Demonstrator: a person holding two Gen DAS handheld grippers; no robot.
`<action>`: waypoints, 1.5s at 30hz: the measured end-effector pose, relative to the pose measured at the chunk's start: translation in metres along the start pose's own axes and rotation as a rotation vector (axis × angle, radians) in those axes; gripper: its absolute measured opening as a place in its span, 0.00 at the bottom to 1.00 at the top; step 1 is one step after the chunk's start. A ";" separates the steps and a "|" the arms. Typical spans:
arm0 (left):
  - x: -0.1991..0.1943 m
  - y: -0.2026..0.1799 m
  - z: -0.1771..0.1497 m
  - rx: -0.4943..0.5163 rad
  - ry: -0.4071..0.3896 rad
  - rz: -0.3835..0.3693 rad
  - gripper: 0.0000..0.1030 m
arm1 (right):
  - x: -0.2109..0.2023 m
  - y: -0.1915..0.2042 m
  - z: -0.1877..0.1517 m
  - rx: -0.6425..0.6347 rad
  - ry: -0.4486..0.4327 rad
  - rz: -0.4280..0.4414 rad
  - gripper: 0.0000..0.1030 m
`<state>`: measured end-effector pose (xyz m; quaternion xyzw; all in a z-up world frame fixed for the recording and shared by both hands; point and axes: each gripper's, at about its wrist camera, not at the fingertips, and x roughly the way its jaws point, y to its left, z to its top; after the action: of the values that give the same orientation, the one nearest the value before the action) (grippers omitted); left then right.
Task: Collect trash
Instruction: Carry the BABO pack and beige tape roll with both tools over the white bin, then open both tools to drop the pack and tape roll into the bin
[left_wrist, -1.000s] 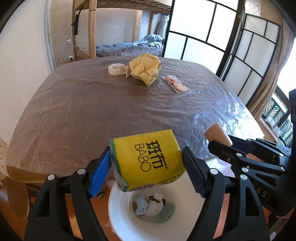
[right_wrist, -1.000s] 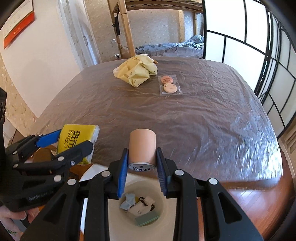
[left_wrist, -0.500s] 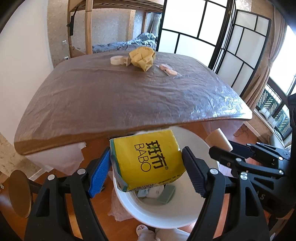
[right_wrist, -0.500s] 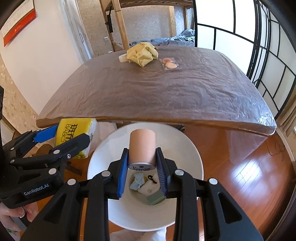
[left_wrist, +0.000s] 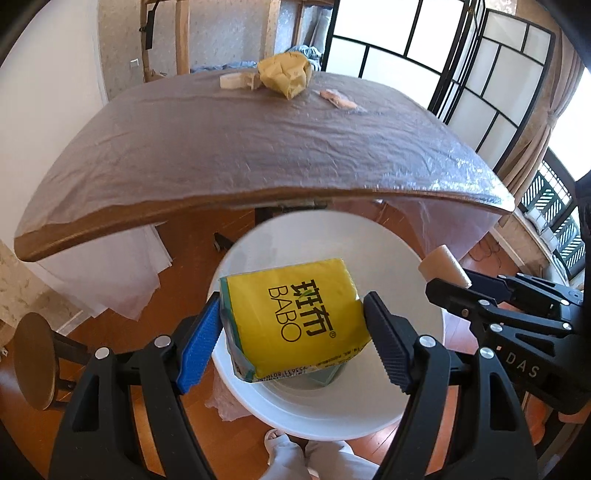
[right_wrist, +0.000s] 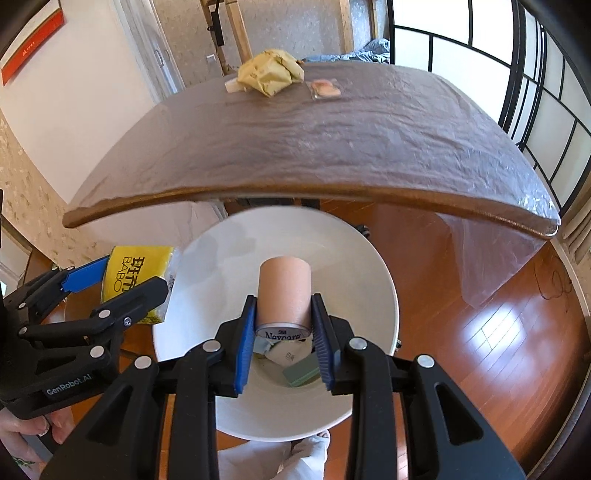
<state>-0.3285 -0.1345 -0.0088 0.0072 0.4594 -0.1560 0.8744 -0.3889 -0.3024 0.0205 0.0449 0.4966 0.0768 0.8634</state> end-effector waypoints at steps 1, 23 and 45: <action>0.003 -0.001 0.000 0.000 0.006 0.000 0.75 | 0.002 -0.003 -0.001 0.004 0.008 0.002 0.29; 0.037 -0.010 -0.003 0.017 0.067 0.021 0.75 | 0.034 -0.015 0.000 -0.002 0.073 0.011 0.29; 0.055 -0.014 -0.007 0.028 0.105 0.020 0.75 | 0.043 -0.025 -0.003 0.010 0.092 0.019 0.29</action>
<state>-0.3089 -0.1617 -0.0549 0.0322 0.5024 -0.1528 0.8504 -0.3675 -0.3195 -0.0216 0.0504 0.5359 0.0847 0.8385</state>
